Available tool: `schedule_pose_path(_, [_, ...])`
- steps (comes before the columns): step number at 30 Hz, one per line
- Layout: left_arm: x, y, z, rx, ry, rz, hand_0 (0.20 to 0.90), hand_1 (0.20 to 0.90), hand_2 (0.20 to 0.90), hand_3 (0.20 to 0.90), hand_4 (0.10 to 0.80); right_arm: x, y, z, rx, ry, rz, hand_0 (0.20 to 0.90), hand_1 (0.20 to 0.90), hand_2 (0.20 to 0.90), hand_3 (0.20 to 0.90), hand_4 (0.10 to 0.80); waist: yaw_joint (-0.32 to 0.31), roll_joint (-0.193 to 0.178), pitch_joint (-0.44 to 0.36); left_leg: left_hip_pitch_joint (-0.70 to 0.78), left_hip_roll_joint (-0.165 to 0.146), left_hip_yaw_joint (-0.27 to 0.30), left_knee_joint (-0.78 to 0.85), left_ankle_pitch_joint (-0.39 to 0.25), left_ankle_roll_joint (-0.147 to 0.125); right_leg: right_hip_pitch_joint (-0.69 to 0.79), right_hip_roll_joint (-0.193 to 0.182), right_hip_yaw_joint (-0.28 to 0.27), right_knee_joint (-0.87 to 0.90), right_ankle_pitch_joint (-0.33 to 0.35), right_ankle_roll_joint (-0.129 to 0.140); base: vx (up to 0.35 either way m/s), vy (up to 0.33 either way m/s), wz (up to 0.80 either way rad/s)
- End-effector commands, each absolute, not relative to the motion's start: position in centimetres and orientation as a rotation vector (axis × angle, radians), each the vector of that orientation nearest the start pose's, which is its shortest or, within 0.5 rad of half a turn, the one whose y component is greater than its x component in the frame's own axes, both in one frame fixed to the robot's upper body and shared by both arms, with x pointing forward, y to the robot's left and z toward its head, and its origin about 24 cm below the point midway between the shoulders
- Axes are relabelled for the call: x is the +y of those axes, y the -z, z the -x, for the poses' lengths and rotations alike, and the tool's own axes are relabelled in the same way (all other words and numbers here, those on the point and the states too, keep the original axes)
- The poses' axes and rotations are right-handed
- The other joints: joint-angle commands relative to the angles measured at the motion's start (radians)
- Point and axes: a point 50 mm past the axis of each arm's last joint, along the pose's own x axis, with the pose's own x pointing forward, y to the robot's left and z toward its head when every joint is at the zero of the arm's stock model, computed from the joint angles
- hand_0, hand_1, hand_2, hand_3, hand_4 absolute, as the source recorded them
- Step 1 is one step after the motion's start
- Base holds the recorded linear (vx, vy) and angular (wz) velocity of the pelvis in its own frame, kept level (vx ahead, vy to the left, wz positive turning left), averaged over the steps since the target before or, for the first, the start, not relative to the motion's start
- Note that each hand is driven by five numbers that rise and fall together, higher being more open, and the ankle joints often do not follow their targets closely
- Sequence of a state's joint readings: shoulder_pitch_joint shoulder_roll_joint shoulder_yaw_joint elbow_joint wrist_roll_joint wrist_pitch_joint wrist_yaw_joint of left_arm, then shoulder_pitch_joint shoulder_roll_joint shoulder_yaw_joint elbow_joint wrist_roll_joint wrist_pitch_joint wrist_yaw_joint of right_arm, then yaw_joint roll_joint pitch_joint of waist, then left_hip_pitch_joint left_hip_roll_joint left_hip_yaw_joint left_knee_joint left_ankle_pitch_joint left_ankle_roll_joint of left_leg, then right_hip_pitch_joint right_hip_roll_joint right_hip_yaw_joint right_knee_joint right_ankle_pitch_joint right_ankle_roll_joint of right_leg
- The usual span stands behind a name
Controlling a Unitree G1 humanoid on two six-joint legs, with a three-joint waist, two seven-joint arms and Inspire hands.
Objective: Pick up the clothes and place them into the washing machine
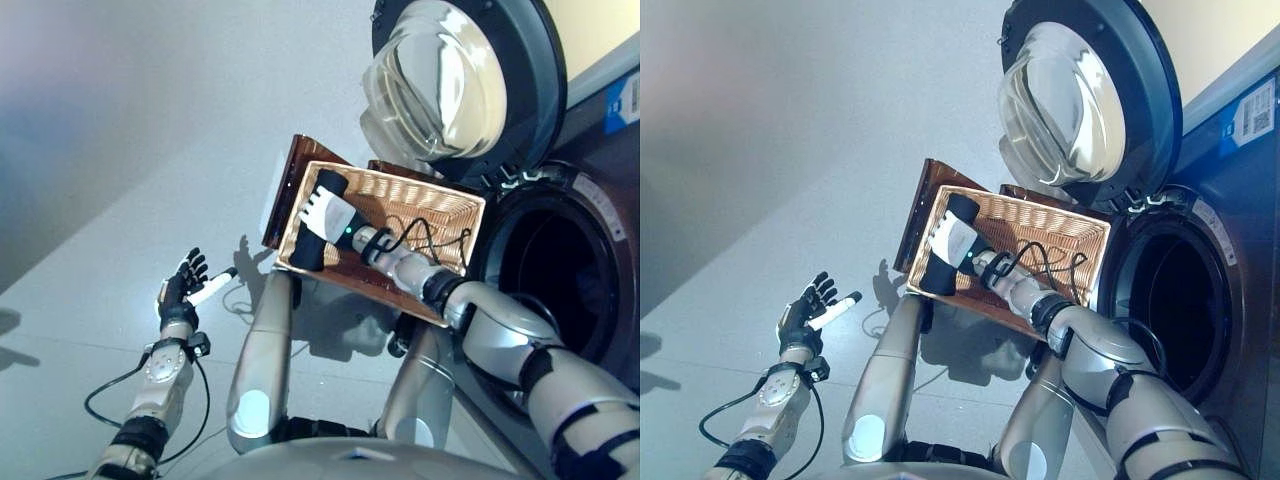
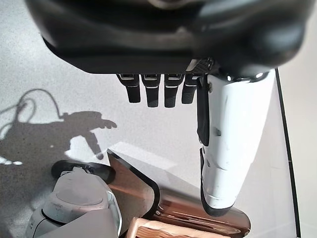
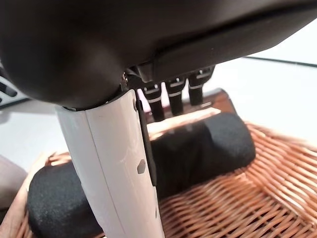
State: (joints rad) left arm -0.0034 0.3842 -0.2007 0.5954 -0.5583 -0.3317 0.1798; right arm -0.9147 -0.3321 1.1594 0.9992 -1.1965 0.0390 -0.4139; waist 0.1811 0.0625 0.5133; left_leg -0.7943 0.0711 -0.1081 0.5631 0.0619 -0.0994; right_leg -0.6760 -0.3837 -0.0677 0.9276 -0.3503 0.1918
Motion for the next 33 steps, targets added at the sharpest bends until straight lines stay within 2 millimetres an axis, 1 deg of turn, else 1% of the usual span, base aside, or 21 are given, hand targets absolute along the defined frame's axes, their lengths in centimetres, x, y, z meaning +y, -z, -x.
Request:
schedule_pose_path(1, [26.2,2.7,-21.9,0.172,-0.325,0.013,0.900,0.900,0.900,0.900,0.800,-6.8,-6.9,-36.6,-0.788,-0.411,2.152,0.900,0.900,0.900,0.900,0.800,0.024,-0.005,-0.015,-0.060,0.019,-0.032,0.131,-0.103,-0.021,-0.081,-0.040,0.095,-0.156,0.269,-0.009,-0.009,0.013,0.04])
schedule_pose_path(5, [26.3,3.0,-21.7,0.184,-0.332,0.017,0.900,0.900,0.900,0.900,0.800,-6.8,-6.8,-36.6,-0.784,-0.415,2.156,0.900,0.900,0.900,0.900,0.800,0.025,-0.003,-0.011,-0.080,0.016,-0.040,0.164,-0.114,-0.020,-0.099,-0.042,0.102,-0.131,0.256,-0.014,-0.004,0.005,0.01])
schedule_pose_path(7, [26.4,3.2,-21.6,0.194,-0.338,0.012,0.900,0.900,0.900,0.900,0.800,-7.1,-6.7,-36.6,-0.770,-0.415,2.168,0.900,0.900,0.900,0.900,0.800,0.027,-0.002,-0.011,-0.087,0.016,-0.041,0.177,-0.119,-0.020,-0.108,-0.042,0.106,-0.117,0.248,-0.015,-0.001,0.003,0.02])
schedule_pose_path(11, [26.3,2.9,-21.6,0.182,-0.328,0.010,0.900,0.900,0.900,0.900,0.800,-7.5,-6.6,-36.7,-0.756,-0.414,2.181,0.900,0.900,0.900,0.900,0.800,0.030,0.000,-0.008,-0.106,0.012,-0.044,0.208,-0.133,-0.019,-0.127,-0.046,0.112,-0.090,0.235,-0.018,0.025,-0.005,0.02])
schedule_pose_path(12, [26.4,3.0,-21.5,0.186,-0.330,0.008,0.900,0.900,0.900,0.900,0.800,-7.8,-6.6,-36.8,-0.746,-0.416,2.191,0.900,0.900,0.900,0.900,0.800,0.031,-0.002,-0.012,-0.102,0.013,-0.046,0.224,-0.167,-0.022,-0.123,-0.046,0.115,-0.071,0.201,-0.014,0.097,-0.021,0.12])
schedule_pose_path(16, [26.5,2.9,-21.2,0.186,-0.325,0.007,0.900,0.900,0.900,0.900,0.800,-8.1,-6.8,-37.0,-0.738,-0.421,2.216,0.900,0.900,0.900,0.900,0.800,0.034,-0.002,-0.009,-0.114,0.009,-0.049,0.237,-0.172,-0.022,-0.133,-0.048,0.114,-0.058,0.193,-0.016,0.003,0.000,0.13])
schedule_pose_path(17, [26.5,2.8,-21.1,0.183,-0.323,0.007,0.900,0.900,0.900,0.900,0.800,-8.3,-6.9,-37.0,-0.737,-0.419,2.222,0.900,0.900,0.900,0.900,0.800,0.037,0.000,-0.002,-0.127,0.005,-0.050,0.228,-0.138,-0.019,-0.144,-0.048,0.115,-0.067,0.221,-0.022,0.009,-0.009,-0.09])
schedule_pose_path(18, [26.6,3.0,-21.0,0.190,-0.327,0.006,0.900,0.900,0.900,0.900,0.800,-8.3,-6.9,-37.0,-0.741,-0.420,2.223,0.900,0.900,0.900,0.900,0.800,0.038,-0.003,-0.005,-0.122,0.008,-0.052,0.245,-0.176,-0.023,-0.140,-0.049,0.117,-0.046,0.184,-0.018,0.007,-0.006,0.06])
schedule_pose_path(19, [26.6,2.9,-21.0,0.188,-0.327,0.003,0.900,0.900,0.900,0.900,0.800,-8.3,-7.0,-37.1,-0.738,-0.421,2.226,0.900,0.900,0.900,0.900,0.800,0.039,-0.004,-0.006,-0.123,0.007,-0.053,0.241,-0.171,-0.022,-0.142,-0.050,0.117,-0.047,0.186,-0.018,0.011,0.000,0.13])
schedule_pose_path(20, [26.6,2.8,-21.0,0.185,-0.325,0.003,0.900,0.900,0.900,0.900,0.800,-8.4,-7.1,-37.1,-0.740,-0.418,2.230,0.900,0.900,0.900,0.900,0.800,0.040,-0.002,-0.001,-0.134,0.004,-0.053,0.230,-0.138,-0.019,-0.153,-0.049,0.116,-0.057,0.215,-0.024,0.010,-0.004,0.15])
schedule_pose_path(21, [26.6,2.9,-21.0,0.189,-0.326,0.003,0.900,0.900,0.900,0.900,0.800,-8.4,-7.0,-37.1,-0.739,-0.419,2.229,0.900,0.900,0.900,0.900,0.800,0.040,-0.004,-0.004,-0.128,0.006,-0.053,0.248,-0.176,-0.023,-0.146,-0.050,0.118,-0.039,0.180,-0.019,0.010,-0.007,0.15])
schedule_pose_path(32, [26.8,3.0,-20.8,0.193,-0.340,0.009,0.900,0.900,0.900,0.900,0.800,-7.9,-7.2,-37.0,-0.765,-0.411,2.222,0.900,0.900,0.900,0.900,0.800,0.039,-0.006,-0.005,-0.132,0.005,-0.055,0.250,-0.180,-0.023,-0.153,-0.051,0.121,-0.032,0.178,-0.021,0.015,0.001,0.01])
schedule_pose_path(33, [26.9,3.1,-20.8,0.197,-0.342,0.011,0.900,0.900,0.900,0.900,0.800,-7.9,-7.2,-37.1,-0.765,-0.411,2.227,0.532,0.532,0.532,0.532,0.537,0.037,-0.006,-0.005,-0.131,0.006,-0.055,0.249,-0.180,-0.022,-0.154,-0.051,0.121,-0.032,0.178,-0.021,0.000,0.000,0.00])
